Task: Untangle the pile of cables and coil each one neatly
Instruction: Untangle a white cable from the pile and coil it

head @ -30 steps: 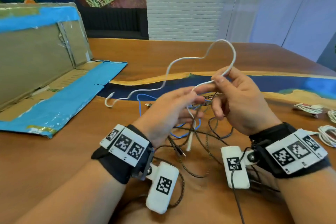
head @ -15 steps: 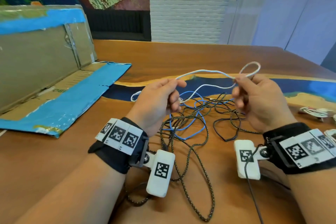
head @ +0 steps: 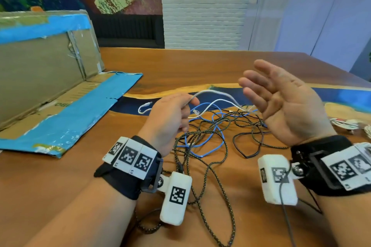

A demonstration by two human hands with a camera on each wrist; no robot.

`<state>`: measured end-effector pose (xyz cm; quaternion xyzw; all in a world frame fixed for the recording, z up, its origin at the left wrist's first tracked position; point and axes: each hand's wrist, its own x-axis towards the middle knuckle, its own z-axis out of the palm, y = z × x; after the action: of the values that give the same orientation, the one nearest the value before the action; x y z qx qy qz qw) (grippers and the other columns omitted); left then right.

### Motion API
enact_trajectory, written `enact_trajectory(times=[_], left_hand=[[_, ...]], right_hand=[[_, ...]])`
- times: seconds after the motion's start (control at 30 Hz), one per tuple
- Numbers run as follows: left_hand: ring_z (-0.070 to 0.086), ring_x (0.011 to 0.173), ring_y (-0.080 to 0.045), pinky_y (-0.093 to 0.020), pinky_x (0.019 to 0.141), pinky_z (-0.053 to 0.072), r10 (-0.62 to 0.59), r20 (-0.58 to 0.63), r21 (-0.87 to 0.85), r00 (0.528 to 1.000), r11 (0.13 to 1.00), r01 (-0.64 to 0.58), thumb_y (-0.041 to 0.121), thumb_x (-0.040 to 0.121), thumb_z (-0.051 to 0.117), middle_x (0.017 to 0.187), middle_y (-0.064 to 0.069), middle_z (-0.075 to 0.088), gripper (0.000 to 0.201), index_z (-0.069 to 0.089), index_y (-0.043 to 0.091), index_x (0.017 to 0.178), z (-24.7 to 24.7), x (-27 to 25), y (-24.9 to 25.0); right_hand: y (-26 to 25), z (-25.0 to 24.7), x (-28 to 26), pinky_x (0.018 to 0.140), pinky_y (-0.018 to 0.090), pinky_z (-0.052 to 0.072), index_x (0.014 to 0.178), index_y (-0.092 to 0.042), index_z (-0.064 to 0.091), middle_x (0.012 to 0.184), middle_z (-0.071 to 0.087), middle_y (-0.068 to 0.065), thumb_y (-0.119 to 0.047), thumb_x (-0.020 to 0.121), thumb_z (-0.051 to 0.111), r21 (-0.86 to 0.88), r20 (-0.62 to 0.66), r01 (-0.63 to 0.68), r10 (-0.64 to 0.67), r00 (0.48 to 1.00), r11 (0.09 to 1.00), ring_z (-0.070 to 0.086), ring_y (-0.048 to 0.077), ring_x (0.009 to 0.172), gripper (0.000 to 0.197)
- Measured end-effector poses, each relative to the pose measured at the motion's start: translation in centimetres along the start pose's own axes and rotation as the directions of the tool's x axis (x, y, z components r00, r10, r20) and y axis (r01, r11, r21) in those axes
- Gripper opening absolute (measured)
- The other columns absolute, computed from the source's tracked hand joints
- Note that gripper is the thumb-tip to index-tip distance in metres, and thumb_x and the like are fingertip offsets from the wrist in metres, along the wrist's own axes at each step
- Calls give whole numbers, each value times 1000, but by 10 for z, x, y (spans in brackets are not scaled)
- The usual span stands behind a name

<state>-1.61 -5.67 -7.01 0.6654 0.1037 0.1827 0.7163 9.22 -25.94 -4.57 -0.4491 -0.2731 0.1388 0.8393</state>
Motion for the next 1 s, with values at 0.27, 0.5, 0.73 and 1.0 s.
enact_trajectory(times=[0.27,0.5,0.73,1.0], left_hand=[[34,53,-15,-30,57,35,42,232,-65,972,998,-27,12,109,36,66,0,39,23,56,6,102,14,-11,-1],[13,49,-17,-44,67,13,-61,449,5,891,998,66,25,99,44,61,0,19,30,58,11,75,11,-18,6],[50,60,-12,-41,91,49,154,300,-540,941,841,34,11,103,38,71,1,50,33,63,4,124,9,-15,16],[73,106,-27,-30,93,56,172,94,-417,981,901,-118,3,107,39,91,-6,72,32,51,6,136,17,-8,3]], right_hand=[[26,9,-12,62,28,57,127,-16,69,88,76,12,-10,96,62,-556,286,2,189,939,831,68,18,63,32],[16,-8,-7,44,25,16,79,-12,81,57,50,6,-28,56,95,-296,287,-74,162,944,952,22,13,46,31],[23,-3,-7,41,22,26,115,-18,77,71,60,8,-10,97,57,-474,177,-133,242,954,870,31,14,47,28],[26,14,-18,47,29,39,116,-18,74,79,75,-1,-15,106,51,-855,295,26,443,847,518,43,20,43,26]])
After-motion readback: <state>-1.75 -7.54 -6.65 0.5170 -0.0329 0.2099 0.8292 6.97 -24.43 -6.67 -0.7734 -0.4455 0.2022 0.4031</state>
